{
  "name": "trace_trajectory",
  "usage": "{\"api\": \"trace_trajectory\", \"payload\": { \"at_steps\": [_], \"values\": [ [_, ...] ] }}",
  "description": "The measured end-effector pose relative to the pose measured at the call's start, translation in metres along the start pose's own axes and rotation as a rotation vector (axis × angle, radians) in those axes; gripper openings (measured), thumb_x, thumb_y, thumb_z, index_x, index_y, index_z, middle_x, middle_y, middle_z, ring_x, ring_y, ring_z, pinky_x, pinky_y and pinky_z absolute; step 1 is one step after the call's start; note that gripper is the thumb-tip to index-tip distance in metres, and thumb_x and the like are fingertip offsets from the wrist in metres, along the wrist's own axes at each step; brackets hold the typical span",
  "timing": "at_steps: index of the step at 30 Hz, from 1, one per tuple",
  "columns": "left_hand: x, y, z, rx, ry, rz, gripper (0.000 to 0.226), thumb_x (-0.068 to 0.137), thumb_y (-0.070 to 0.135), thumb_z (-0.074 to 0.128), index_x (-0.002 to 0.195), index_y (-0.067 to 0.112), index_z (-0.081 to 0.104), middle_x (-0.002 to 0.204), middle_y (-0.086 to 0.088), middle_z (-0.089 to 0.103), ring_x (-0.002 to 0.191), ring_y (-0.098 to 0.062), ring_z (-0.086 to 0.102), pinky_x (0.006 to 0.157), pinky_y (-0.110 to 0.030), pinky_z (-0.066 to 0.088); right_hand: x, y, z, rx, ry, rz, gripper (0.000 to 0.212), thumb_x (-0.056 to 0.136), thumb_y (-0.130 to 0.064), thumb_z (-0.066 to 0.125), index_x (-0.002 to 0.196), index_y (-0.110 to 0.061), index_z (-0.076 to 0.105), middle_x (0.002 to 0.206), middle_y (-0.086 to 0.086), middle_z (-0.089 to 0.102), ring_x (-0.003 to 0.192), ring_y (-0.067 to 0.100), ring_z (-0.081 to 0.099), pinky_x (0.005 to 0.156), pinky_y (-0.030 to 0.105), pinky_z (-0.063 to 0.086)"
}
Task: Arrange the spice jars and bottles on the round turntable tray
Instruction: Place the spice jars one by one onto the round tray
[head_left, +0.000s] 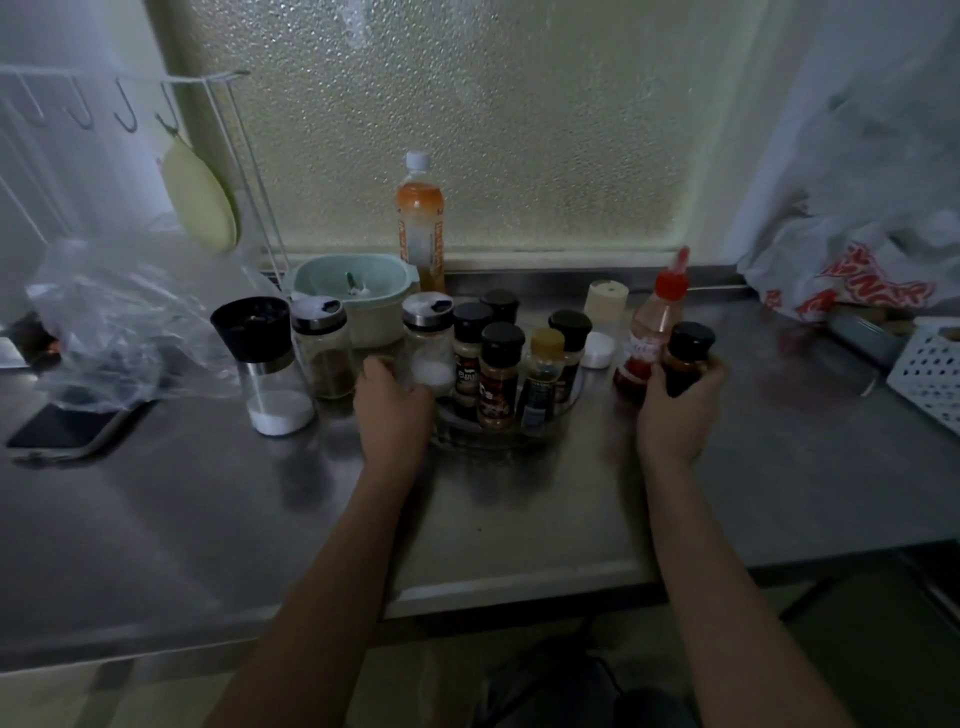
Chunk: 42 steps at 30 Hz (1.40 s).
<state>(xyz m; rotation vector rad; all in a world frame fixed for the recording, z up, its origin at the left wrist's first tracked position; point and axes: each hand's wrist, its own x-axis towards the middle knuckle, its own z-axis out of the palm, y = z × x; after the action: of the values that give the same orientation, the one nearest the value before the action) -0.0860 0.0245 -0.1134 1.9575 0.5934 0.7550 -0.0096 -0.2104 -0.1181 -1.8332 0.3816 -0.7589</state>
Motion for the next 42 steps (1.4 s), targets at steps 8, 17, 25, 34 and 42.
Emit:
{"api": "trace_trajectory", "payload": {
  "at_steps": [8, 17, 25, 34, 42],
  "values": [
    [0.013, -0.002, -0.004, -0.094, -0.083, -0.062, 0.040, 0.085, 0.013, 0.057, 0.124, 0.004, 0.058, 0.118, -0.010, 0.064, 0.098, -0.011, 0.053, 0.078, -0.017, 0.035, -0.044, -0.028, -0.001, 0.376, -0.143, -0.197, 0.054, 0.092, -0.012, 0.058, 0.138, -0.004, 0.030, 0.119, -0.004, 0.054, 0.104, -0.009, 0.053, 0.083, 0.001, 0.042],
    [0.008, -0.005, 0.002, -0.005, 0.072, 0.050, 0.026, 0.078, 0.008, 0.061, 0.103, 0.002, 0.059, 0.105, -0.018, 0.064, 0.097, -0.030, 0.060, 0.080, -0.032, 0.045, -0.048, -0.025, 0.017, 0.313, -0.646, -0.270, 0.034, 0.096, -0.012, 0.051, 0.129, -0.019, 0.047, 0.126, -0.003, 0.058, 0.114, -0.003, 0.055, 0.093, 0.013, 0.045],
    [0.005, 0.001, -0.001, -0.130, 0.044, 0.081, 0.024, 0.080, 0.001, 0.058, 0.105, 0.001, 0.061, 0.089, -0.002, 0.059, 0.083, -0.014, 0.054, 0.064, -0.012, 0.033, -0.035, -0.027, 0.008, 0.325, -0.151, -0.285, 0.023, 0.093, -0.013, 0.051, 0.116, -0.018, 0.051, 0.113, -0.001, 0.057, 0.096, -0.004, 0.054, 0.083, 0.011, 0.044],
    [0.016, -0.006, 0.004, -0.172, 0.023, 0.027, 0.031, 0.082, -0.003, 0.050, 0.110, 0.003, 0.061, 0.098, -0.004, 0.062, 0.091, -0.014, 0.055, 0.071, -0.012, 0.034, 0.026, 0.002, 0.013, 0.093, -0.286, -0.050, 0.062, 0.086, -0.026, 0.066, 0.140, -0.016, 0.037, 0.141, 0.007, 0.050, 0.127, 0.023, 0.049, 0.099, 0.027, 0.038],
    [0.023, -0.011, 0.010, -0.169, 0.024, 0.002, 0.032, 0.084, -0.003, 0.049, 0.113, 0.005, 0.062, 0.112, -0.011, 0.067, 0.095, -0.013, 0.055, 0.081, -0.021, 0.038, 0.000, -0.021, 0.019, 0.322, -0.329, -0.221, 0.050, 0.080, -0.026, 0.074, 0.123, -0.013, 0.053, 0.117, 0.002, 0.064, 0.103, 0.013, 0.063, 0.085, 0.027, 0.053]
  ]
}}
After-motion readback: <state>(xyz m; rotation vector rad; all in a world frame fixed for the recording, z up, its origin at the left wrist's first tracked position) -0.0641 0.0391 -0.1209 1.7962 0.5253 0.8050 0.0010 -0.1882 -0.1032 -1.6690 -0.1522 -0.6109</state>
